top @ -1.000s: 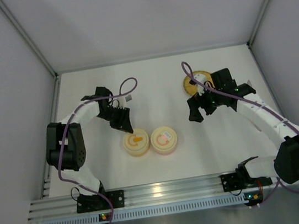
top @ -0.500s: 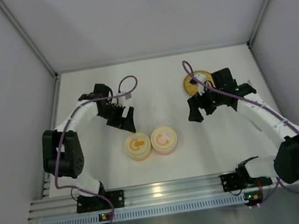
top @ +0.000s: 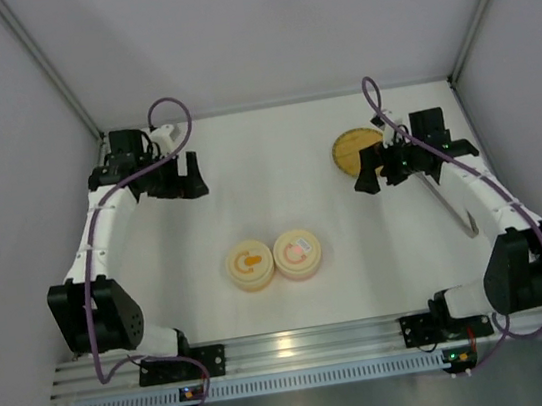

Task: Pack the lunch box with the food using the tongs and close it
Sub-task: Reset both arms

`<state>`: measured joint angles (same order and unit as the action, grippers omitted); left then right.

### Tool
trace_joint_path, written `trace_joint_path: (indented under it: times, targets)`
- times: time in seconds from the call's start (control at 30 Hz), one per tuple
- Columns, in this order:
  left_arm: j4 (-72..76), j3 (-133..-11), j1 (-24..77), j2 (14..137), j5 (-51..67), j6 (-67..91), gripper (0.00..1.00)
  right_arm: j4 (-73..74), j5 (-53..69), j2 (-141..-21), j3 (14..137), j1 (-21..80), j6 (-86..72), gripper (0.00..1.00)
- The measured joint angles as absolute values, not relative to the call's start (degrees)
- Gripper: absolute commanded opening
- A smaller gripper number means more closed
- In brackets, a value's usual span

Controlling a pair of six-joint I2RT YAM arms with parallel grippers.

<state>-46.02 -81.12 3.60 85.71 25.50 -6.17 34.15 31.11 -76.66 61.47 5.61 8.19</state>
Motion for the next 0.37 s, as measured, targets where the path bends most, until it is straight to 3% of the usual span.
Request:
trace_joint_path:
  times: [0.23, 0.37]
  targets:
    - [-42.92, -69.76, -9.04, 84.88, 22.31, -4.6, 0.98, 31.22, 27.97, -80.03, 59.9, 3.95, 7.73, 0.99]
    - [-40.49, -67.77, -11.0, 84.38, 21.45, -4.84, 0.98, 31.05, 26.72, -80.09, 59.9, 3.95, 7.75, 0.99]
